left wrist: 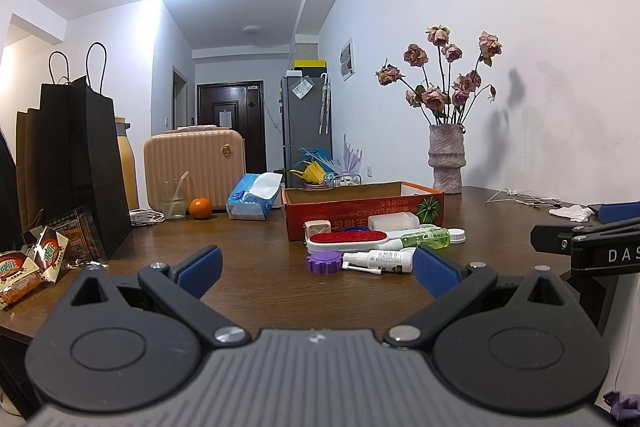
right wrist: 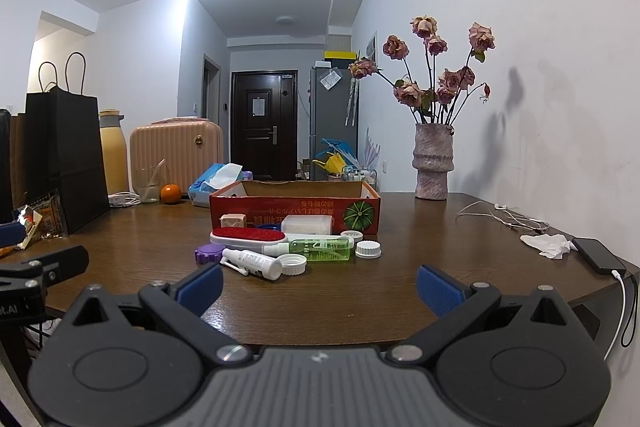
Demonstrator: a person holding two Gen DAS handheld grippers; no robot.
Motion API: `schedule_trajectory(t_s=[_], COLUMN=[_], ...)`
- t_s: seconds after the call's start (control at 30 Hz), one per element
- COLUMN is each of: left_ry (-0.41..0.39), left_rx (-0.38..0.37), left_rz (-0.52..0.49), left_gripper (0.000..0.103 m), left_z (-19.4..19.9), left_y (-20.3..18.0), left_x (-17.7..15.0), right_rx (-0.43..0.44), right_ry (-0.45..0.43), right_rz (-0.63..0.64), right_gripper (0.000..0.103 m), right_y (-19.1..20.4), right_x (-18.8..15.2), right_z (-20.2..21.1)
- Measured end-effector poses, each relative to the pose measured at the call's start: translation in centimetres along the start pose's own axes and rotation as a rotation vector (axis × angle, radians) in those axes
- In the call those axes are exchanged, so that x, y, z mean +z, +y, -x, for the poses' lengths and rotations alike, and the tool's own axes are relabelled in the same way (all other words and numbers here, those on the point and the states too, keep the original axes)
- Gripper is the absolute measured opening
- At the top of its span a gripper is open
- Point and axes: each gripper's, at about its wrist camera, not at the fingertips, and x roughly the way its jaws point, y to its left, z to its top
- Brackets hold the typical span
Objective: Organize rigid objects
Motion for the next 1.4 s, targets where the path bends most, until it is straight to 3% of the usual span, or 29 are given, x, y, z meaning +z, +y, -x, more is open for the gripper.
schedule_trajectory(t_s=[1.4], left_ry=[0.005], left_rx=[0.001], left_rz=[-0.002], left_gripper=[0.103], left_z=[-0.08], left_y=[-0.02], left_x=[-0.13], right_rx=[-0.002], right_ry=[0.003], right_rz=[-0.015], right_gripper=[0.103], right_y=[-0.09], right_x=[-0.49], right_z=[-0.30])
